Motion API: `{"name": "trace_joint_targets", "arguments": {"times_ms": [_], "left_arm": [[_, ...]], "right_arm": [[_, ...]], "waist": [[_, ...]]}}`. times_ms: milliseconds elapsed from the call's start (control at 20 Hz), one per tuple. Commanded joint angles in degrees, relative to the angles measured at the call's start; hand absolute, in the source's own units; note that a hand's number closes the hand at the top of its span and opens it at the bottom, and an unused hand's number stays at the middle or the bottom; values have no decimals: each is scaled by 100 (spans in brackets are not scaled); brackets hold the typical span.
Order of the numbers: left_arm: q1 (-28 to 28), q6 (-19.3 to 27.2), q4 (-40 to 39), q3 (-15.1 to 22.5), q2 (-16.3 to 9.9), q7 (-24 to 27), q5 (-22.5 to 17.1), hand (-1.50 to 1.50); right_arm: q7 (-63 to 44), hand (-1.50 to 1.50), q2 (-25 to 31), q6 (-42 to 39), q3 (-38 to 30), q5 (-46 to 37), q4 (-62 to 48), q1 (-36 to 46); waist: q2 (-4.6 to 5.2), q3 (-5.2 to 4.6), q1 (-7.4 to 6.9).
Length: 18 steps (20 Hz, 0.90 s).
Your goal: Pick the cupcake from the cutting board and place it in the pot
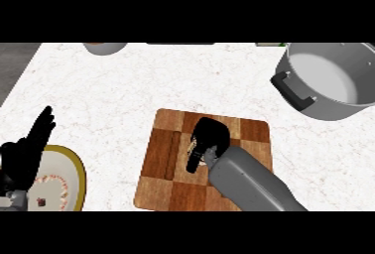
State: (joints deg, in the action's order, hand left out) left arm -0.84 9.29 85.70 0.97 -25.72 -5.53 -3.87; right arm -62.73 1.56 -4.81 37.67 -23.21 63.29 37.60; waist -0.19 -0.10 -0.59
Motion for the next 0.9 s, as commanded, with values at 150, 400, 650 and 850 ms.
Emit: {"name": "trace_joint_targets", "arguments": {"times_ms": [150,400,650,850], "left_arm": [[194,-24,127,125,67,-114,119,0],[134,31,173,197,169,-202,249,0],[-25,-84,62,155,211,67,198,0],[-3,-19,173,84,205,-217,165,0]], "right_arm": [[970,150,771,330,-1402,-115,-1869,1452],[1237,150,770,745,-1352,-735,-3097,2162],[511,150,767,1214,-904,-1632,-3140,2946],[27,150,1020,1848,-573,-2443,-3130,3246]], "waist": [[136,19,-221],[101,14,-229],[54,2,-186],[19,5,-91]]}}
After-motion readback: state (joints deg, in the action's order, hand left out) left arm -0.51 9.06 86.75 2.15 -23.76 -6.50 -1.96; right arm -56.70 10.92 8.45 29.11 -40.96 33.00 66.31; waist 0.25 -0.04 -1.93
